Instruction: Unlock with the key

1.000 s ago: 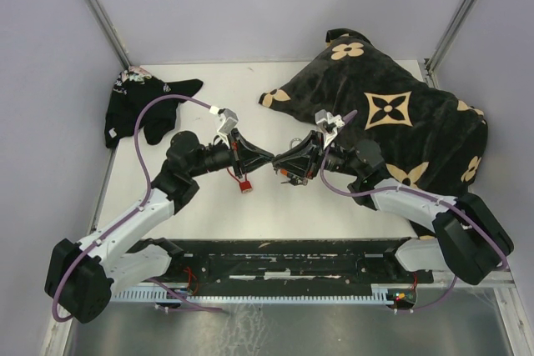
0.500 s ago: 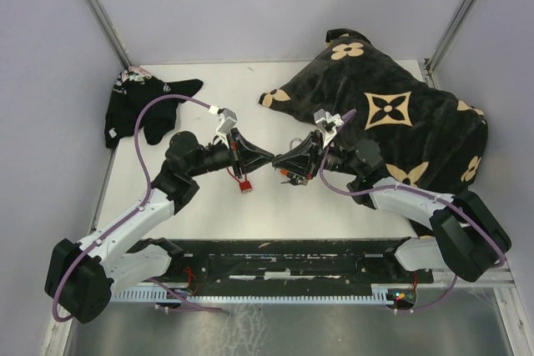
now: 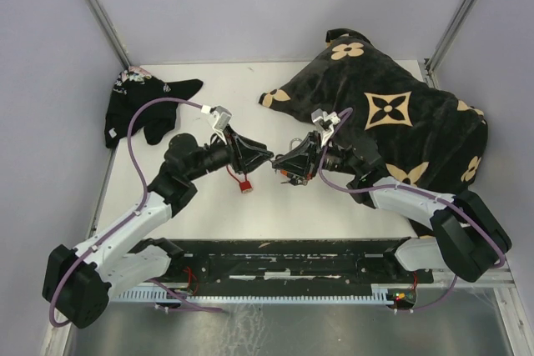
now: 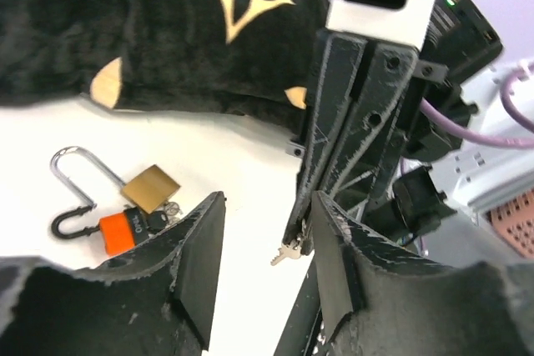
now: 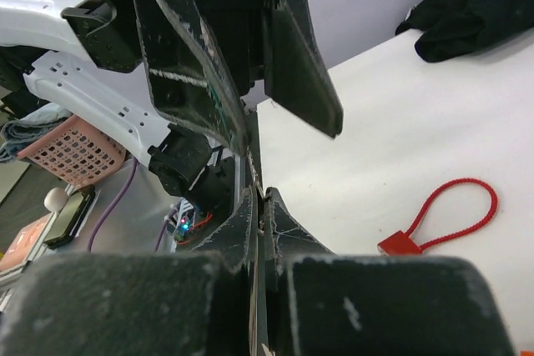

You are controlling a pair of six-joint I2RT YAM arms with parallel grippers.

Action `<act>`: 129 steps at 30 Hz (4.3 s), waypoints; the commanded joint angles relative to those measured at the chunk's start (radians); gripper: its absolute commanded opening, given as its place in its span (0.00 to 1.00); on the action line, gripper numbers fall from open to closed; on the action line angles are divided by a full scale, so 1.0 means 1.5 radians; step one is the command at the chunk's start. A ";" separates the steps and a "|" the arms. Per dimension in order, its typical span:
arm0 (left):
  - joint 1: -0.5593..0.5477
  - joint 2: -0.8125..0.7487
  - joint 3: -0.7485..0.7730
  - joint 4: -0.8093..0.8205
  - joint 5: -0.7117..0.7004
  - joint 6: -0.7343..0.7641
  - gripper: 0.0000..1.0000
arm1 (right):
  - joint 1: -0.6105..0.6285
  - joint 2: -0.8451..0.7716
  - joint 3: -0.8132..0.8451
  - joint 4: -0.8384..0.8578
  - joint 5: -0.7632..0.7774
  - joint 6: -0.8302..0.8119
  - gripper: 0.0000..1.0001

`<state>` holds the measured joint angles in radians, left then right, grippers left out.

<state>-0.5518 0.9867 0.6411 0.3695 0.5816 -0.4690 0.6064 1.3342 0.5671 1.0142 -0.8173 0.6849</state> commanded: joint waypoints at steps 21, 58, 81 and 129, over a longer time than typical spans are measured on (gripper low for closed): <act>0.005 0.074 0.128 -0.578 -0.413 -0.199 0.99 | 0.000 -0.017 -0.044 -0.156 0.193 -0.078 0.02; -0.045 0.515 0.312 -0.702 -0.503 -0.256 0.63 | 0.022 -0.004 -0.037 -0.276 0.309 -0.145 0.02; -0.046 0.341 0.215 -0.537 -0.477 -0.385 0.15 | 0.144 0.007 0.023 -0.400 0.382 -0.107 0.01; -0.049 0.252 0.159 -0.461 -0.394 -0.470 0.05 | 0.175 0.126 0.077 -0.343 0.460 0.088 0.02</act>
<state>-0.6189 1.4029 0.8852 -0.3813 -0.0204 -1.1332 0.8642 1.5181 0.6365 0.4557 -0.1520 0.7990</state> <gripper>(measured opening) 0.446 0.026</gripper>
